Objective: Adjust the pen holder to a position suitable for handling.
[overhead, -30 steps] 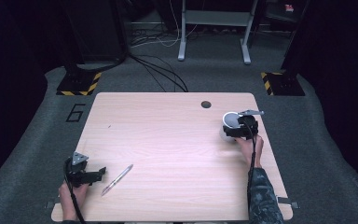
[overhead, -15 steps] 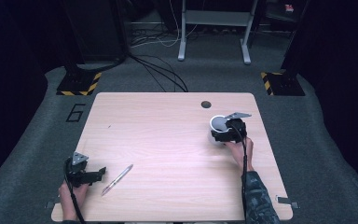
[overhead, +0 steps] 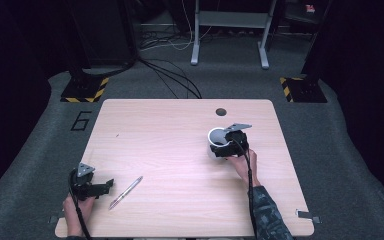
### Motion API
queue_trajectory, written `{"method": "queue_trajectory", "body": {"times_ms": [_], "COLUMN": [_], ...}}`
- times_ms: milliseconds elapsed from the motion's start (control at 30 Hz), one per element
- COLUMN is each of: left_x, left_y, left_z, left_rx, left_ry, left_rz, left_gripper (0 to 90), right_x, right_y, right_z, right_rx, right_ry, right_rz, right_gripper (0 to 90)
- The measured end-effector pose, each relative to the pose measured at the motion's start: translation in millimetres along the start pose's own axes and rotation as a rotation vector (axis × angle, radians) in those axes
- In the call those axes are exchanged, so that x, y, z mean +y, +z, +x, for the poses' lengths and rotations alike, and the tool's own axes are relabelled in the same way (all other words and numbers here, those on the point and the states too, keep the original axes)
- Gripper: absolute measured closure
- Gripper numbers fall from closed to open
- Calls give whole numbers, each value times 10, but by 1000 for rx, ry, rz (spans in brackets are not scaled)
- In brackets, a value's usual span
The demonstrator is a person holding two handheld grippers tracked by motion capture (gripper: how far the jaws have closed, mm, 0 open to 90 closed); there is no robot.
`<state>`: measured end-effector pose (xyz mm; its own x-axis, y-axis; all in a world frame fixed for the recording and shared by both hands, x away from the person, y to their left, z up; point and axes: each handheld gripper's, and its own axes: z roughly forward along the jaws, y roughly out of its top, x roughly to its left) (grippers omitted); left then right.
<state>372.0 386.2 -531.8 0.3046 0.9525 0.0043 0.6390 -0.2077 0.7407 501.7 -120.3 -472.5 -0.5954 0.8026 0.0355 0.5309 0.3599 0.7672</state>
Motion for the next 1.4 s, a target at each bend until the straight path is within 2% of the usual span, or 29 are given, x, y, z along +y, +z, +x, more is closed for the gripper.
{"method": "queue_trajectory", "body": {"times_ms": [333,400,633,767,800,833,900,967,1000,1233,1267,1367,1400], "left_x": [0,0,0,0,0,0,0,0,0,0,0,-1,0], "left_y": [0,0,0,0,0,0,0,0,0,0,0,0,0], "left_z": [1,1,1,1,1,1,1,1,1,0,0,-1,-1], "left_rx": [0,0,-1,-1,-1,-1,-1,-1,-1,-1,0,-2,-2], "left_ry": [0,0,0,0,0,0,1,0,0,0,0,-2,-1], "left_rz": [0,0,0,0,0,0,0,0,0,0,0,-1,0], "left_gripper": [59,59,60,60,60,60,60,60,60,60,60,61,61], "right_x": [85,110,162,182,186,190,197,207,213,215,214,212,209], "right_y": [107,148,216,242,250,263,278,296,301,326,304,261,229], "right_z": [271,338,493,533,555,561,592,603,619,625,609,600,581], "right_rx": [54,68,92,99,105,107,110,113,112,124,136,147,153], "right_ry": [-36,-62,-69,-89,-77,-87,-78,-93,-80,-72,-61,-40,-48], "right_rz": [14,9,15,14,16,9,7,5,10,0,1,-3,-11], "right_gripper": [62,62,61,61,61,61,61,61,60,57,13,0,0]}}
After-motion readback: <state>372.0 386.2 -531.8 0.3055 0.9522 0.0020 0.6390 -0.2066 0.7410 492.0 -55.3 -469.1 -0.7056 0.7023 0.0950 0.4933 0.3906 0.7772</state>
